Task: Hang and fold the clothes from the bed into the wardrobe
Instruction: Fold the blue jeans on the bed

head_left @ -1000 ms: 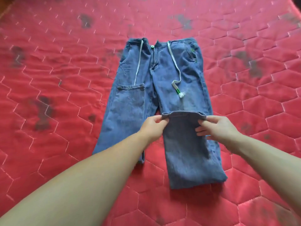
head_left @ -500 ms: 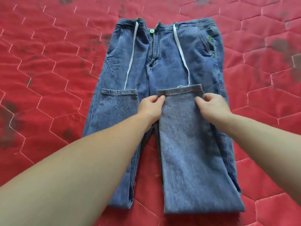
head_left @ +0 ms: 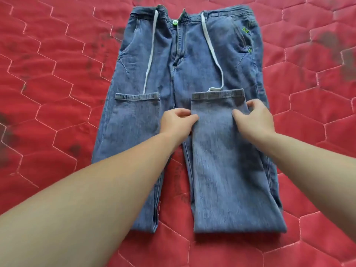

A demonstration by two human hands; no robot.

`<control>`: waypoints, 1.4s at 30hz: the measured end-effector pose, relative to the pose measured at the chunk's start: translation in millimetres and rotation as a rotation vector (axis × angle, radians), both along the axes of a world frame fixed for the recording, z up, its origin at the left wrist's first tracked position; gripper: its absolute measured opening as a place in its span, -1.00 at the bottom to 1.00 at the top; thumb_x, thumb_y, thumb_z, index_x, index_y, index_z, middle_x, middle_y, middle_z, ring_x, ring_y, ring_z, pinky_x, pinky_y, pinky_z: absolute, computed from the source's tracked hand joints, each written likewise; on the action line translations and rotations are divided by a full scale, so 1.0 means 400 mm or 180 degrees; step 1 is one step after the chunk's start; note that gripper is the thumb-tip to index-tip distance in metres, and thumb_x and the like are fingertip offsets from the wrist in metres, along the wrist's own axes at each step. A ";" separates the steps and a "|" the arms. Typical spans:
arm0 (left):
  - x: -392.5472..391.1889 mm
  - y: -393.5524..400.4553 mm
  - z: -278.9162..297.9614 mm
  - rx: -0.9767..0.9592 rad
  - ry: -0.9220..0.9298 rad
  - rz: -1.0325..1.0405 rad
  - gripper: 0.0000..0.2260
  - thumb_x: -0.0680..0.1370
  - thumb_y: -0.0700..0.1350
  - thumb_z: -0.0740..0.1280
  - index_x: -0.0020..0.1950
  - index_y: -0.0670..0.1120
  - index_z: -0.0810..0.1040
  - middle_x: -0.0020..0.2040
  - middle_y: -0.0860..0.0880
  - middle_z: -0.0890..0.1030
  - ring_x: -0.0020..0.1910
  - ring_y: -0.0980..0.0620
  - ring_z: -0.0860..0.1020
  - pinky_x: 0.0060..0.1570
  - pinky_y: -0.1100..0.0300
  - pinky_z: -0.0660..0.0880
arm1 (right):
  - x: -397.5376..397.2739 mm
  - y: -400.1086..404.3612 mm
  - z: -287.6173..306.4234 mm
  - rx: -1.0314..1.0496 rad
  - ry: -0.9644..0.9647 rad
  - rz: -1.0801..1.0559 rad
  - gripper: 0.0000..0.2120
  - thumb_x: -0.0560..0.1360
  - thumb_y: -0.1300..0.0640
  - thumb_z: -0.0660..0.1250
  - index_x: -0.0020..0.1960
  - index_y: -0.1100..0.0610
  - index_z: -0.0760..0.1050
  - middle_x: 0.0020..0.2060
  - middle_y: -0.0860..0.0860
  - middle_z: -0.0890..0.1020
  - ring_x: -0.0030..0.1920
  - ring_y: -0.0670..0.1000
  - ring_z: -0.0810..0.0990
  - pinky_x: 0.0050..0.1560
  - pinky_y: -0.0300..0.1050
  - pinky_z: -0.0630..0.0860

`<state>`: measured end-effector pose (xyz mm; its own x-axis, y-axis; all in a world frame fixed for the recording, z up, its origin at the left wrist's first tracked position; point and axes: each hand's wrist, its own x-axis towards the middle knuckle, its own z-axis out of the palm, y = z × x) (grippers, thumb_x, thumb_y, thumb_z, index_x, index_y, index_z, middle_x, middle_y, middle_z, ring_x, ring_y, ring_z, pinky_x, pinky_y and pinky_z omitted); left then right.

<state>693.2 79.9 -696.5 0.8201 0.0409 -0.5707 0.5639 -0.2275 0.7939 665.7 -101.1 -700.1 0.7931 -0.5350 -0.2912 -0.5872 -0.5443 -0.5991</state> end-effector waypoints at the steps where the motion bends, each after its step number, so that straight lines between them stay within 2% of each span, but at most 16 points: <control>1: -0.021 0.003 0.004 0.0057 -0.0085 -0.0057 -0.86 0.46 -0.23 0.44 -0.21 0.00 0.57 -0.24 0.05 0.61 -0.23 0.04 0.58 -0.02 0.06 0.60 | -0.021 0.015 0.009 0.0043 -0.0039 0.0037 -0.59 0.46 -0.02 0.34 0.25 0.10 0.42 0.14 0.07 0.56 0.17 0.12 0.51 0.08 -0.09 0.35; 3: -0.079 0.022 0.022 0.0349 -0.0406 -0.0361 -0.82 0.44 -0.21 0.42 -0.02 0.02 0.58 -0.18 0.12 0.58 -0.17 0.07 0.57 0.03 0.14 0.54 | -0.099 0.050 0.028 -0.0341 -0.0105 0.0404 -0.32 0.42 -0.06 0.41 0.45 0.08 0.24 0.35 0.10 0.36 0.35 0.13 0.34 0.32 -0.03 0.26; 5: -0.151 0.067 0.031 0.0979 -0.0982 -0.1111 -0.70 0.44 -0.18 0.38 0.16 0.02 0.56 -0.08 0.08 0.55 -0.09 0.04 0.55 0.05 0.17 0.48 | -0.201 0.078 0.039 -0.1172 -0.0365 0.1295 -0.25 0.38 -0.18 0.40 0.47 0.07 0.26 0.41 0.13 0.30 0.40 0.18 0.29 0.38 0.10 0.22; 8: -0.253 0.167 0.044 0.2070 -0.1680 -0.2370 -0.71 0.46 -0.02 0.36 0.18 0.03 0.55 0.01 0.01 0.54 0.05 -0.06 0.52 0.10 0.02 0.44 | -0.360 0.100 0.049 -0.1585 -0.0502 0.2776 -0.33 0.33 -0.39 0.23 0.24 0.05 0.48 0.18 0.10 0.50 0.19 0.20 0.48 0.20 0.11 0.35; 10: -0.310 0.233 0.053 0.2683 -0.1870 -0.2733 -0.56 0.44 0.26 0.30 0.21 0.05 0.53 0.06 0.01 0.55 0.09 -0.09 0.50 0.08 0.00 0.41 | -0.452 0.117 0.056 -0.1650 -0.0245 0.3461 -0.34 0.27 -0.44 0.21 0.14 0.02 0.49 0.04 0.03 0.54 0.05 0.13 0.53 0.06 0.07 0.43; 13: -0.417 0.322 0.060 0.2950 -0.1588 -0.3254 -0.11 0.25 0.51 0.16 0.49 0.09 0.29 0.42 -0.02 0.38 0.38 -0.08 0.34 0.32 -0.02 0.26 | -0.534 0.145 0.045 -0.1890 0.0035 0.3615 -0.40 0.16 -0.18 0.40 0.15 0.01 0.46 0.00 0.03 0.56 -0.04 0.12 0.55 -0.12 0.04 0.53; 14: -0.455 0.350 0.052 0.2891 -0.1462 -0.3362 -0.08 0.28 0.44 0.23 0.56 0.08 0.15 0.53 -0.02 0.21 0.46 -0.06 0.23 0.40 0.00 0.19 | -0.544 0.155 0.038 -0.1928 0.0055 0.3494 -0.39 0.11 -0.04 0.45 0.13 0.02 0.45 -0.03 0.04 0.57 -0.08 0.13 0.56 -0.20 0.03 0.52; 16: -0.508 0.390 0.029 0.2705 -0.1468 -0.3061 -0.11 0.34 0.06 0.40 0.59 0.03 0.05 0.59 -0.04 0.04 0.49 -0.03 0.17 0.41 0.07 0.22 | -0.541 0.168 0.032 -0.2006 0.0038 0.3294 -0.44 0.06 0.15 0.50 0.04 0.04 0.47 -0.13 0.03 0.56 -0.18 0.14 0.56 -0.32 -0.01 0.47; 17: -0.518 0.401 0.016 0.2732 -0.1535 -0.2836 -0.14 0.33 -0.08 0.40 0.59 0.00 0.10 0.59 -0.06 0.08 0.46 -0.02 0.20 0.38 0.08 0.27 | -0.537 0.172 0.027 -0.2057 -0.0036 0.3244 -0.50 0.07 0.21 0.51 -0.02 0.05 0.50 -0.20 0.03 0.54 -0.23 0.14 0.55 -0.36 -0.03 0.45; 19: -0.521 0.405 0.005 0.2863 -0.1551 -0.2694 -0.30 0.38 -0.14 0.37 0.53 -0.02 0.28 0.52 -0.05 0.29 0.43 -0.03 0.29 0.32 0.07 0.35 | -0.538 0.176 0.025 -0.2044 -0.0116 0.3261 -0.65 0.15 0.29 0.48 -0.12 0.08 0.51 -0.27 0.03 0.52 -0.28 0.15 0.54 -0.41 -0.04 0.43; 22: -0.504 0.400 0.016 0.2916 -0.1439 -0.2532 -0.63 0.55 -0.09 0.29 0.37 0.06 0.51 0.40 0.03 0.47 0.35 -0.07 0.44 0.21 0.03 0.43 | -0.548 0.188 0.039 -0.1861 -0.0064 0.3031 -0.77 0.38 0.32 0.30 -0.02 0.07 0.51 -0.14 0.03 0.53 -0.07 0.16 0.56 -0.33 -0.07 0.37; 24: -0.493 0.400 0.035 0.3170 -0.1388 -0.2805 -0.70 0.59 -0.07 0.22 0.30 0.10 0.56 0.31 0.02 0.55 0.26 -0.13 0.51 0.14 0.02 0.45 | -0.565 0.191 0.045 -0.1718 0.0112 0.2929 -0.75 0.45 0.29 0.22 0.06 0.04 0.50 -0.05 0.01 0.52 0.05 0.13 0.53 -0.25 -0.09 0.31; 28: -0.554 0.409 0.095 0.3550 -0.1094 -0.3482 -0.77 0.59 -0.05 0.20 0.14 0.01 0.61 0.10 -0.11 0.62 0.11 -0.22 0.56 -0.03 0.05 0.47 | -0.636 0.214 0.078 -0.1449 0.0515 0.2923 -0.74 0.44 0.24 0.21 0.05 -0.02 0.49 0.00 -0.02 0.53 0.09 0.12 0.54 -0.12 -0.07 0.42; 34: -0.698 0.394 0.113 0.3319 -0.0735 -0.4163 -0.78 0.58 0.02 0.26 0.04 -0.06 0.63 0.01 -0.15 0.62 0.06 -0.22 0.58 -0.12 0.07 0.45 | -0.781 0.255 0.101 -0.0949 0.1389 0.3016 -0.74 0.38 0.19 0.20 0.03 0.00 0.49 0.05 0.01 0.56 0.09 0.16 0.57 0.00 -0.05 0.51; 38: -0.703 0.361 0.120 0.2908 -0.0156 -0.4841 -0.77 0.47 0.08 0.39 -0.06 -0.07 0.65 -0.30 -0.04 0.46 -0.02 -0.16 0.58 -0.22 0.14 0.38 | -0.793 0.289 0.117 -0.0611 0.2073 0.3393 -0.83 0.38 0.22 0.19 -0.12 -0.02 0.41 0.03 0.08 0.59 0.05 0.19 0.59 -0.12 -0.13 0.45; 42: -0.670 0.321 0.128 0.2854 0.0274 -0.5073 -0.51 0.32 0.39 0.40 -0.30 -0.06 0.55 -0.39 0.04 0.48 -0.24 -0.04 0.52 -0.26 0.19 0.38 | -0.732 0.286 0.121 -0.0094 0.2790 0.3749 -0.77 0.40 0.22 0.23 0.01 0.12 0.57 -0.07 0.12 0.67 -0.15 0.09 0.63 -0.17 -0.12 0.55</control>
